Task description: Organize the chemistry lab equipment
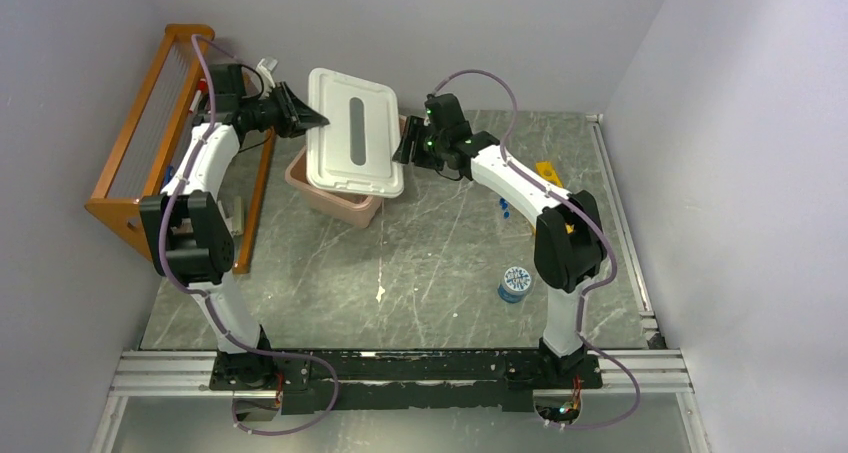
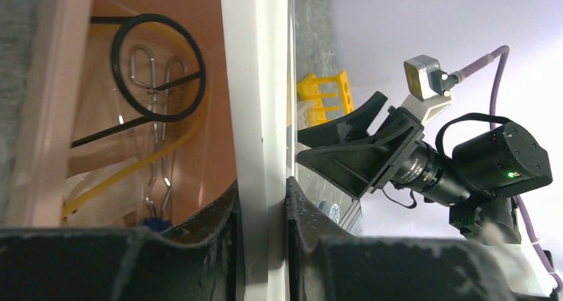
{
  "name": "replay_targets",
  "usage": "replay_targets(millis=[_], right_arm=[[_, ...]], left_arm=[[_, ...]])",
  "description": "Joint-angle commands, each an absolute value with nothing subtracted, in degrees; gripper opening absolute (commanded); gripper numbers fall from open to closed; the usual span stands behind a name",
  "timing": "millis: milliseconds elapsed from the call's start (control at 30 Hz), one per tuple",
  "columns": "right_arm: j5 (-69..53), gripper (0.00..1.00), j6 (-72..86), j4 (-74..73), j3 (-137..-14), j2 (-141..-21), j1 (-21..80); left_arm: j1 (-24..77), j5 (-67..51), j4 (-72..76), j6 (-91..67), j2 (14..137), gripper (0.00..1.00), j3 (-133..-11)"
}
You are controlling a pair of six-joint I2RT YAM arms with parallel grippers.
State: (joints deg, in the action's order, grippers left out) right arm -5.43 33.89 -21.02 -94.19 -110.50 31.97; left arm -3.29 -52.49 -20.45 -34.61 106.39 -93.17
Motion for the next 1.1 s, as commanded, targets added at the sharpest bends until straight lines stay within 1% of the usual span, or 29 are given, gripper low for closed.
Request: replay_targets(millis=[0, 100, 167, 267, 333, 433, 533, 633, 700, 800, 933, 1067], right_arm=[[-8.61, 0.6, 32.45, -17.17, -96.13, -110.86, 31.0], [-12.96, 0.56, 34.06, -14.24, -95.06, -111.23, 30.22], [-14.13, 0.53, 35.02, -13.97, -95.11, -111.83, 29.72], [-15.08, 0.5, 35.84, -14.34, -95.05, -112.4, 29.0], [-16.92, 0.49, 36.26, -13.39, -94.42, -112.47, 28.5], [-18.95, 0.47, 37.52, -12.82, -94.23, -112.59, 27.98], [-20.24, 0.45, 39.05, -12.29, -94.0, -112.2, 27.62], [-20.95, 0.41, 40.15, -11.91, -93.52, -111.88, 27.51], [-19.65, 0.39, 39.54, -13.58, -94.38, -112.42, 27.58], [-16.94, 0.38, 36.91, -17.5, -96.26, -113.68, 27.59], [-16.75, 0.38, 35.21, -19.75, -97.76, -115.14, 27.71], [-18.85, 0.35, 36.41, -18.35, -95.93, -114.35, 27.92]], left_arm=[[-4.64, -47.73, -25.31, -29.59, 108.27, 0.25, -96.53], [-4.94, -46.02, -26.36, -28.84, 108.87, 0.44, -97.39], [-5.59, -44.43, -27.1, -28.7, 109.34, 0.51, -97.89], [-6.35, -40.64, -29.68, -27.61, 110.41, 0.58, -100.28], [-6.52, -36.88, -32.19, -25.86, 111.56, 0.59, -103.03], [-6.57, -30.95, -36.06, -23.35, 112.96, 0.64, -107.33], [-6.53, -28.4, -37.27, -21.99, 112.69, 0.67, -108.17], [-6.42, -27.68, -36.49, -21.43, 110.04, 0.68, -105.22], [-6.39, -26.54, -36.33, -20.7, 108.18, 0.69, -102.58], [-5.89, -25.21, -36.67, -19.12, 105.48, 0.7, -100.08], [-4.46, -23.49, -38.14, -17.72, 102.89, 0.63, -97.82], [-2.65, -21.06, -38.95, -16.38, 100.64, 0.63, -94.79]])
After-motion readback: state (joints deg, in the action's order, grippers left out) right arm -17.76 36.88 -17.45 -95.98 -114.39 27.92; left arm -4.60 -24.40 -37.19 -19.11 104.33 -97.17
